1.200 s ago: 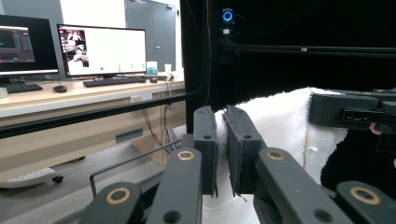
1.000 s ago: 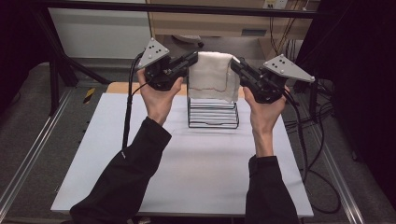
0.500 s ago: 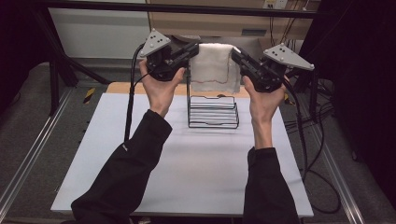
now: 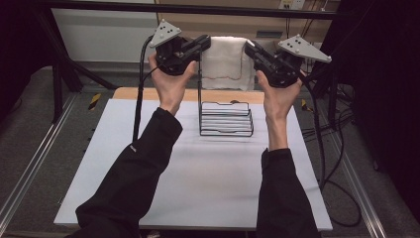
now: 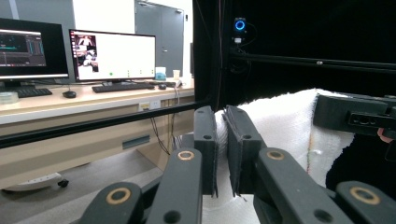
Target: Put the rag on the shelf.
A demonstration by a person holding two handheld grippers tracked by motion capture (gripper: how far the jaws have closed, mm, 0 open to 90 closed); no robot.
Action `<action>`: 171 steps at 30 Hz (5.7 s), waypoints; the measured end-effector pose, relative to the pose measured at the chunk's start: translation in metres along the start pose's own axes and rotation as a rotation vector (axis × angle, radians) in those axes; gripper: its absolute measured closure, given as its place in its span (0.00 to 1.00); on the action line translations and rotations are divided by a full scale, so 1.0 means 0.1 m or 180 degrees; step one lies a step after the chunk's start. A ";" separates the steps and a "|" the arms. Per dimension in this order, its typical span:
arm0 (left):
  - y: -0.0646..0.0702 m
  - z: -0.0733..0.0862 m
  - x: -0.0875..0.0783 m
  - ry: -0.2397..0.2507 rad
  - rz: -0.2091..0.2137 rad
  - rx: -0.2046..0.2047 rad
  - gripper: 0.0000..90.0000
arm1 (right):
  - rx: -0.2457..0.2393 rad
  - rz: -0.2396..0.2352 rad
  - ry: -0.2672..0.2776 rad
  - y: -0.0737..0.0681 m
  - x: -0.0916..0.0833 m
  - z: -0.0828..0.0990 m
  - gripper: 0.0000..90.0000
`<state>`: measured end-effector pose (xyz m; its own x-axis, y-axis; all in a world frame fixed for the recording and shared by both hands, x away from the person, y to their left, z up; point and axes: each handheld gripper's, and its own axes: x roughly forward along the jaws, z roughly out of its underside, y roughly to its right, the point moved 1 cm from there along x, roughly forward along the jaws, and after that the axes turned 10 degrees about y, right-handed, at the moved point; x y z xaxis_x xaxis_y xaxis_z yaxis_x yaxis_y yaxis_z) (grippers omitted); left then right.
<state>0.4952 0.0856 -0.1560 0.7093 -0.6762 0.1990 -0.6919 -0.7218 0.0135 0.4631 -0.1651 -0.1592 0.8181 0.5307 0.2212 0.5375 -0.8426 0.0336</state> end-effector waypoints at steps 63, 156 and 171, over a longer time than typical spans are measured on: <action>-0.29 0.44 0.31 -0.0289 -0.0025 0.0083 0.92 | 0.0104 0.0088 -0.0357 0.34 0.39 0.44 0.92; 0.04 0.73 0.00 -0.1068 0.0445 -0.0074 1.00 | 0.0023 -0.0216 -0.0736 0.18 -0.26 0.90 0.90; 0.03 0.86 0.01 -0.1202 0.0441 -0.0047 1.00 | 0.0036 -0.0341 -0.0717 0.17 -0.37 0.83 0.67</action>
<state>0.5053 0.0695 -0.2397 0.6069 -0.7755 -0.1740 -0.7844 -0.6197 0.0264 0.4594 -0.1914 -0.2478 0.7805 0.6251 -0.0058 0.6249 -0.7799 0.0340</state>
